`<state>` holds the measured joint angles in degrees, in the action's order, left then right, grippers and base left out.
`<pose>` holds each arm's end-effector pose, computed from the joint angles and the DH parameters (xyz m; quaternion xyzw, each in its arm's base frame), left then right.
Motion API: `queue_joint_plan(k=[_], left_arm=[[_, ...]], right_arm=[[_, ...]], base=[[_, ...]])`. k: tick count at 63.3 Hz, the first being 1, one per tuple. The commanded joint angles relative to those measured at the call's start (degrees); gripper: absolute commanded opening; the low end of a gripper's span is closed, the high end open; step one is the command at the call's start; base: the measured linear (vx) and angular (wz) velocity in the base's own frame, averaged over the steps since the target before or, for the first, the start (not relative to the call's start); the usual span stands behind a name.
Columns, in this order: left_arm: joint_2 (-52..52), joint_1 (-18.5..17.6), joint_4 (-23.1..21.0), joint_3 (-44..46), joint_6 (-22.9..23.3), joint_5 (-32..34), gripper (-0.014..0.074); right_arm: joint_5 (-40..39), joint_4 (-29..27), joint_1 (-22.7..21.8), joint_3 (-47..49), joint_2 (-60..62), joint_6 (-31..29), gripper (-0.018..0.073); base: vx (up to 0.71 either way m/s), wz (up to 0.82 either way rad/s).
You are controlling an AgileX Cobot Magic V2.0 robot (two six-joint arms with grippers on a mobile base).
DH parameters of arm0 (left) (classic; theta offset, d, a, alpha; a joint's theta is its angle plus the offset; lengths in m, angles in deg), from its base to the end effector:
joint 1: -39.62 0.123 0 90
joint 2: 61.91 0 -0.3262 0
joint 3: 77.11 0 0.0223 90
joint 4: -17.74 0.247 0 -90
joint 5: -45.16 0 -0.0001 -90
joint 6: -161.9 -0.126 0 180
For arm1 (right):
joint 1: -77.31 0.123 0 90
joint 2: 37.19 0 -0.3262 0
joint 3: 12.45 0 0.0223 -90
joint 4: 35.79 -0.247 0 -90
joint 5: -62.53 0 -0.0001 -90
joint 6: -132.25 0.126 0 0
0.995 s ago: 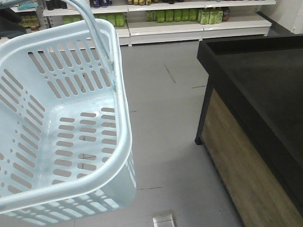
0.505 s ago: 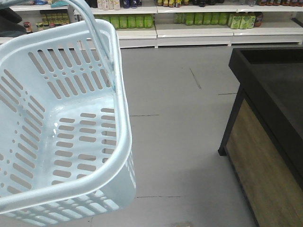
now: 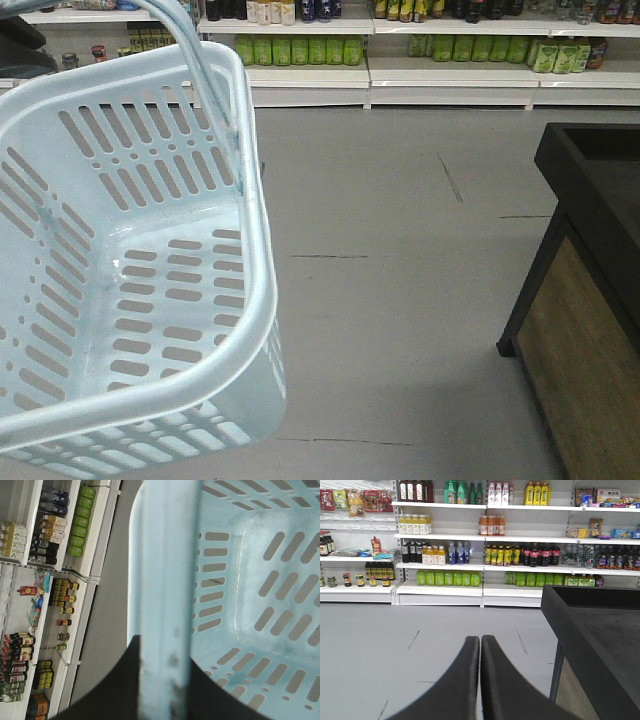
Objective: Pick three apples into basket with both arms
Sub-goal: 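Drive the base along the aisle carrying the basket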
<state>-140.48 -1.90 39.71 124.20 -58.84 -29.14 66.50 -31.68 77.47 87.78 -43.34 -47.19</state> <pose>0.1952 -0.1122 0.5188 0.5676 0.6929 0.1857 0.4040 0.0465 -0.0005 0.1979 -0.0210 0.7061 -0.0226 0.7075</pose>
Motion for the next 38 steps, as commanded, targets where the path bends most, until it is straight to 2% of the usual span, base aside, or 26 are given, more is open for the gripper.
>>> queue_joint_plan(k=[1, 38], left_arm=[[1.46, 0.04, 1.31, 1.90, 0.54, 2.76, -0.0006], [1.46, 0.04, 1.31, 1.90, 0.54, 2.76, -0.0006]], right_arm=[[-4.49, 0.65, -0.04, -0.82, 0.79, -0.56, -0.0009], [-4.49, 0.65, -0.04, -0.82, 0.79, -0.56, -0.0009]], base=[[0.15, 0.07], [0.19, 0.01]])
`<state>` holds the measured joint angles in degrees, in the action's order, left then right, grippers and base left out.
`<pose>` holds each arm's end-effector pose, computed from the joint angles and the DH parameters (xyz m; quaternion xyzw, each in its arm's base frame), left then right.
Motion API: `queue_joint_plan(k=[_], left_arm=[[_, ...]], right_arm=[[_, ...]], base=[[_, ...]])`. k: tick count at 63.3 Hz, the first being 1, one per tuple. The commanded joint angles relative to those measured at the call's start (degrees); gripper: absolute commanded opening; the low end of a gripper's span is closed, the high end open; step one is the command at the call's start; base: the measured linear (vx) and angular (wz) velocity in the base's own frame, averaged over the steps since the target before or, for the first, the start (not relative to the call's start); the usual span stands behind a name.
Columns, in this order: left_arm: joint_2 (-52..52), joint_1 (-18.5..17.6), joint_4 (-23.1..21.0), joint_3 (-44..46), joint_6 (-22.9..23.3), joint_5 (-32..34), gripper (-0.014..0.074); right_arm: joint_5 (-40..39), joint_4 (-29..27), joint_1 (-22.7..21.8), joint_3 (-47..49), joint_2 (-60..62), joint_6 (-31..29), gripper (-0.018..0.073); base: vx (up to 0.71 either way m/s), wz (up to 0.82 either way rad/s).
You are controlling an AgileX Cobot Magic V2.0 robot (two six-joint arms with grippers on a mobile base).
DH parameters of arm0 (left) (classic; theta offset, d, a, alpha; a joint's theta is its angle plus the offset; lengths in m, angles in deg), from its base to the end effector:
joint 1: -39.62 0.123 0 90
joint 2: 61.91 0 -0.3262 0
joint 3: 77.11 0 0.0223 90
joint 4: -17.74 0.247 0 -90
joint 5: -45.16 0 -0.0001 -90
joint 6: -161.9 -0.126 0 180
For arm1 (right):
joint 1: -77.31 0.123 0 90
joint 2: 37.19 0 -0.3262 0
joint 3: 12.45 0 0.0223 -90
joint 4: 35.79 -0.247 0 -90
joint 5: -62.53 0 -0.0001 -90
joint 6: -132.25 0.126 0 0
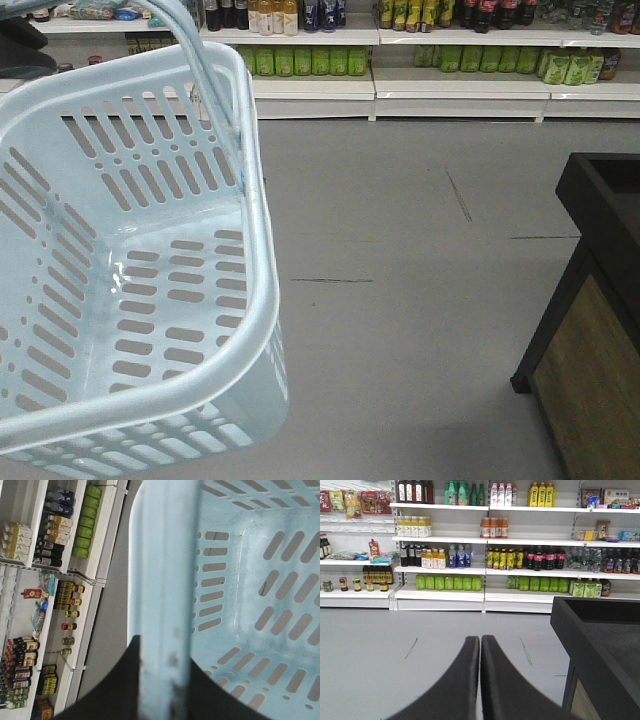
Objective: Pick three apples into basket with both arms
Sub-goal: 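Drive the base along the aisle carrying the basket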
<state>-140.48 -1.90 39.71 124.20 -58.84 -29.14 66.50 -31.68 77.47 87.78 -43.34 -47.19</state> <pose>0.1952 -0.1122 0.5188 0.5676 0.6929 0.1857 0.4040 0.0465 -0.0005 0.1979 -0.0210 0.7061 -0.0226 0.7075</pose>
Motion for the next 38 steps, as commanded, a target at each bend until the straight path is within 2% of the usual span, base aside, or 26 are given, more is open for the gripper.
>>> queue_joint_plan(k=[1, 38], left_arm=[[1.46, 0.04, 1.31, 1.90, 0.54, 2.76, -0.0006], [1.46, 0.04, 1.31, 1.90, 0.54, 2.76, -0.0006]], right_arm=[[-4.49, 0.65, -0.04, -0.82, 0.79, -0.56, -0.0009], [-4.49, 0.65, -0.04, -0.82, 0.79, -0.56, -0.0009]], base=[[0.22, 0.00], [0.21, 0.03]])
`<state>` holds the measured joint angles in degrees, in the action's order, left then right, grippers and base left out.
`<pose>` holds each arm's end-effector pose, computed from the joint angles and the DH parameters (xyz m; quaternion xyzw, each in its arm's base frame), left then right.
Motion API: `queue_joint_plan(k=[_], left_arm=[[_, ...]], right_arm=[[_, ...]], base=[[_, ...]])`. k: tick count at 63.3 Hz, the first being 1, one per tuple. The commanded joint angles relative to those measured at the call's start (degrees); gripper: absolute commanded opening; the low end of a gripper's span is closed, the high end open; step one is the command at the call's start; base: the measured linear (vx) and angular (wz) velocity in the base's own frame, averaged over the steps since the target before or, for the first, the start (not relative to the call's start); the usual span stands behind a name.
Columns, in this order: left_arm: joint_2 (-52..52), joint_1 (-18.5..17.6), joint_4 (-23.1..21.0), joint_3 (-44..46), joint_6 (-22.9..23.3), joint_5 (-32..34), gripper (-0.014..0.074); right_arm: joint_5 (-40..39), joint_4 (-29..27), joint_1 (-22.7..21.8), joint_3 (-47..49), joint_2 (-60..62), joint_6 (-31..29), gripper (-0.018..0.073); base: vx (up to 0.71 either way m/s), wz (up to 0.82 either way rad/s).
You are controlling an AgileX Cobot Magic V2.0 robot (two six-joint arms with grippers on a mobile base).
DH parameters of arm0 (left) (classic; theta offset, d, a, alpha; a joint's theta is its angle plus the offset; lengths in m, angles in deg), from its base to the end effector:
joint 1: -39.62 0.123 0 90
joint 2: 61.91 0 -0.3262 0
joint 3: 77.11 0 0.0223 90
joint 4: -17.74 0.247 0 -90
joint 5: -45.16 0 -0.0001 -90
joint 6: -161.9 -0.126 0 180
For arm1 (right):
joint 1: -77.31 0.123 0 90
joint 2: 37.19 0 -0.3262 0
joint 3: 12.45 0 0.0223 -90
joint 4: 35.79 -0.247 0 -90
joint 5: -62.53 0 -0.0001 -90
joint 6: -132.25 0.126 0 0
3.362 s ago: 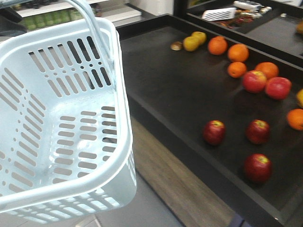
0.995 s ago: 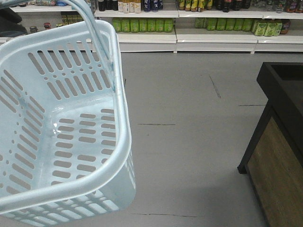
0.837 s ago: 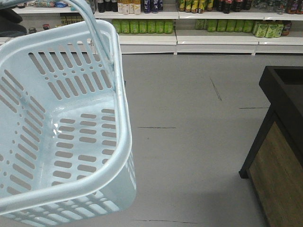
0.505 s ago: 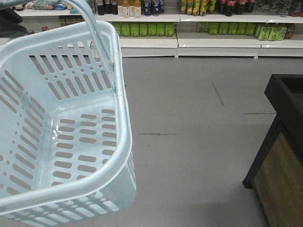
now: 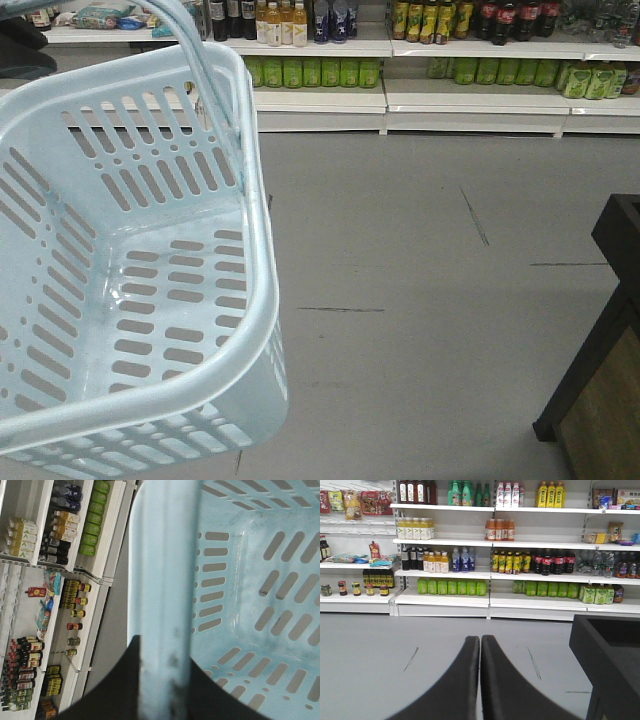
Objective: Pick three apples into basket with both arms
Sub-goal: 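Drive the base along the aisle carrying the basket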
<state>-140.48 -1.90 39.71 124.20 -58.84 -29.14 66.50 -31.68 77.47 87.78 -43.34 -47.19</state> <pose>0.1952 -0.1122 0.5188 0.5676 0.6929 0.1857 0.4040 0.0465 -0.0005 0.1979 -0.0210 0.7061 -0.0226 0.7075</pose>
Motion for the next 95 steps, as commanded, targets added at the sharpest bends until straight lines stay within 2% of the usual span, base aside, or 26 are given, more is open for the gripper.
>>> queue_joint_plan(k=[1, 44, 95], left_arm=[[1.46, 0.04, 1.31, 1.90, 0.54, 2.76, -0.0006], [1.40, 0.04, 1.31, 1.90, 0.54, 2.76, -0.0006], [1.45, 0.04, 1.31, 1.90, 0.54, 2.76, -0.0006]], right_arm=[[-4.49, 0.65, -0.04, -0.82, 0.79, -0.56, -0.0009], [-4.49, 0.65, -0.04, -0.82, 0.79, -0.56, -0.0009], [-4.49, 0.65, -0.04, -0.82, 0.79, -0.56, -0.0009]], base=[[0.21, 0.03], [0.16, 0.01], [0.04, -0.08]])
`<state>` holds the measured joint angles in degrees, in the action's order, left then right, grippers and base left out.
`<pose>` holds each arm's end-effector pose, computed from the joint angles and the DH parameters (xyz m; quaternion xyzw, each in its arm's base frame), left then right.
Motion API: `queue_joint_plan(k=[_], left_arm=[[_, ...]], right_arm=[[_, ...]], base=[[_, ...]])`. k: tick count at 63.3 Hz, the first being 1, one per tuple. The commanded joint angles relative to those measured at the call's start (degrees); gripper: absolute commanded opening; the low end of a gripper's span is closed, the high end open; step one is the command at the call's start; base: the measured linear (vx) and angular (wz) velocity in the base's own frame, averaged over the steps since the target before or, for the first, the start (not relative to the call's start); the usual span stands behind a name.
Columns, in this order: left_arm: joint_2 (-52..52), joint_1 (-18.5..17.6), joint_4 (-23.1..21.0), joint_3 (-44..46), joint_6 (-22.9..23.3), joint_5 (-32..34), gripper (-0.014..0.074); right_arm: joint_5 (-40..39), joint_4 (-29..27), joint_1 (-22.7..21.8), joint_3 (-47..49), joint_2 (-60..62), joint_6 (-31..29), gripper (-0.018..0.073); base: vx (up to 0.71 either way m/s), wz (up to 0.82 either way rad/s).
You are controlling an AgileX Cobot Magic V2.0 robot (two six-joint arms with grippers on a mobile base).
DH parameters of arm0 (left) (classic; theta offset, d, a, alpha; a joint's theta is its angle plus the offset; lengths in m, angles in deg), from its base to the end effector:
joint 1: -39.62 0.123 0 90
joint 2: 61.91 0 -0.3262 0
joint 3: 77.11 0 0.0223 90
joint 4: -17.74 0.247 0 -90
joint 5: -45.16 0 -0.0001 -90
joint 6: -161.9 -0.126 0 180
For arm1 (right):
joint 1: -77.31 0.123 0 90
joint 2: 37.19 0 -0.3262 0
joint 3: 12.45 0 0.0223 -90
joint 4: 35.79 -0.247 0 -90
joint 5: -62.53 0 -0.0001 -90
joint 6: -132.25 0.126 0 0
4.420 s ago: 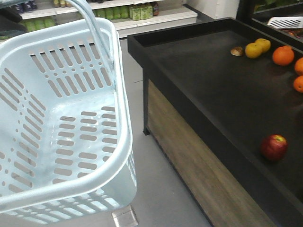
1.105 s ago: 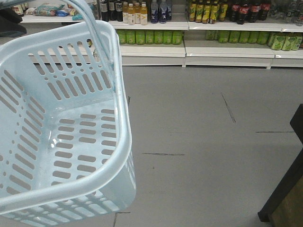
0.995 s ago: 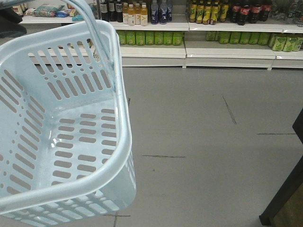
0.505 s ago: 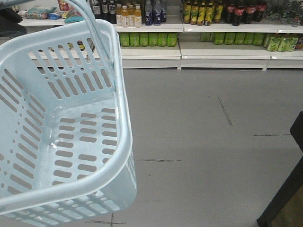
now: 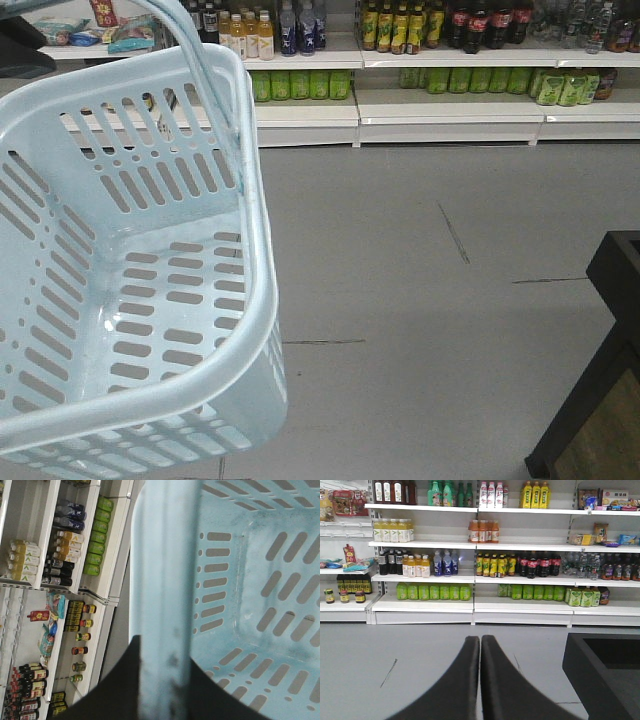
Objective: Pick three apples into basket with both arms
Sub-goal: 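Drive the base along the aisle carrying the basket, then turn the base toward the table with red apples and oranges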
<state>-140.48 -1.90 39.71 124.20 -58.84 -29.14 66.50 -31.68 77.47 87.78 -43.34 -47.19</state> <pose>0.1952 -0.1122 0.5188 0.5676 0.6929 0.1857 0.4040 0.0465 -0.0005 0.1979 -0.0210 0.7061 -0.0226 0.7075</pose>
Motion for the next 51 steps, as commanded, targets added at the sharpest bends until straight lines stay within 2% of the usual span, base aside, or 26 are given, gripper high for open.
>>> queue_joint_plan(k=[1, 25, 51], left_arm=[[1.45, 0.04, 1.30, 1.90, 0.54, 2.76, -0.0006], [1.45, 0.04, 1.30, 1.90, 0.54, 2.76, -0.0006], [1.30, 0.04, 1.30, 1.90, 0.54, 2.76, -0.0006]], right_arm=[[-4.49, 0.65, -0.04, -0.82, 0.79, -0.56, -0.0009], [-4.49, 0.65, -0.04, -0.82, 0.79, -0.56, -0.0009], [-4.49, 0.65, -0.04, -0.82, 0.79, -0.56, -0.0009]], base=[[0.02, -0.09], [0.04, -0.17], [0.09, -0.47]])
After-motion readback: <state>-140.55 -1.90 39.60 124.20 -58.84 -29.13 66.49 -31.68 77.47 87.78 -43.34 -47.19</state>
